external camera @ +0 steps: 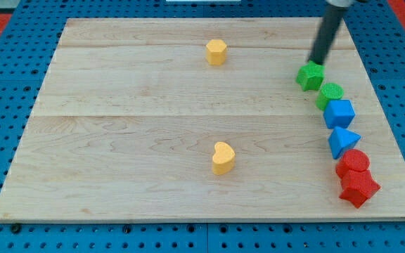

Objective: Move yellow hexagon to the line of blocks

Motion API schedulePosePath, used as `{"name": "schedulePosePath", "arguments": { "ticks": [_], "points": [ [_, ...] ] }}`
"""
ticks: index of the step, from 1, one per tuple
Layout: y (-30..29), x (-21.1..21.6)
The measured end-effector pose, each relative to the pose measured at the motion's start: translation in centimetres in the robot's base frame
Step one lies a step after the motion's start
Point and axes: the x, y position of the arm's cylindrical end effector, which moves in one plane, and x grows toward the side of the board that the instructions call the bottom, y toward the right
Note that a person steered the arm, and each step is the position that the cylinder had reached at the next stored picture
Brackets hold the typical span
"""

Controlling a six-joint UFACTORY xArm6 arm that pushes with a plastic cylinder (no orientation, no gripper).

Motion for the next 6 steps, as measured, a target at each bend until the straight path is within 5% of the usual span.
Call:
{"name": "schedulePosePath", "arguments": {
  "ticks": [1,3,5,6],
  "points": [
    [-6.2,0.9],
    [3.1,2.2],
    [-0.2,-7.2],
    [-9.4,-11.5]
  ]
}}
